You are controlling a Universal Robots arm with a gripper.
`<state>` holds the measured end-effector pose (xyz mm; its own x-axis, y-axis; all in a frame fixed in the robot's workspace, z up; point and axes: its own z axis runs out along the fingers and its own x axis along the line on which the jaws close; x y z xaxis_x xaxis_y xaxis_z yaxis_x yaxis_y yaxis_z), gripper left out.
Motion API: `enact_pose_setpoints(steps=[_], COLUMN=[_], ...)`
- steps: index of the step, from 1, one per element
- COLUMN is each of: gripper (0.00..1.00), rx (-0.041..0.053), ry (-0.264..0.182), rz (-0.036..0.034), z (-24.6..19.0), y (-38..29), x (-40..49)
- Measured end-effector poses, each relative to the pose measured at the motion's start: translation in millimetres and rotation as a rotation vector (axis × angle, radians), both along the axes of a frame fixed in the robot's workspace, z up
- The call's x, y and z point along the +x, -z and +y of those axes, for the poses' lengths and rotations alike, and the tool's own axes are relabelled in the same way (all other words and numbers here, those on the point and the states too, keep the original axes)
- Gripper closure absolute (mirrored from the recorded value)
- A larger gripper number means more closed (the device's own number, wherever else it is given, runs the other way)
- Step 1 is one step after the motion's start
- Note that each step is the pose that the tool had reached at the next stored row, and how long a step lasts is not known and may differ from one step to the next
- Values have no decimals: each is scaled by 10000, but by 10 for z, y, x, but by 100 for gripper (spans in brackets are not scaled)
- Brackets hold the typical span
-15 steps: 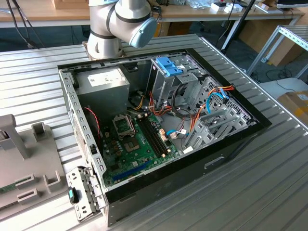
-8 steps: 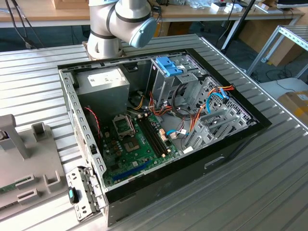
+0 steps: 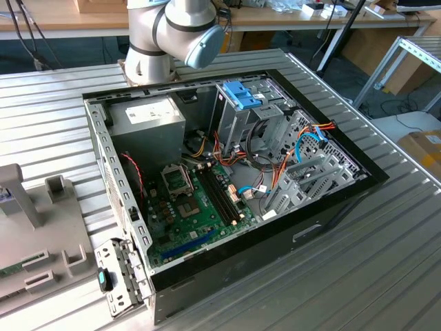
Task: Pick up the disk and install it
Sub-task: 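Pick up the disk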
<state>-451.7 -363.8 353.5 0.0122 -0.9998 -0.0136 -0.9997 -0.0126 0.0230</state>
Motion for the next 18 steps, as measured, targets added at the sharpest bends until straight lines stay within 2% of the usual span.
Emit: enact_pose_setpoints(steps=[6,8,10,13,14,15,18], gripper=[64,64,64,64,64,64,64], rx=[0,0,-1,0,0,0,9], ry=[0,0,0,0,0,0,0], rz=[1,1,2,1,0,0,1], z=[0,0,0,0,0,0,0], y=[-320,-405,-450,-627,-715,-759,-761], x=[0,0,0,0,0,0,0])
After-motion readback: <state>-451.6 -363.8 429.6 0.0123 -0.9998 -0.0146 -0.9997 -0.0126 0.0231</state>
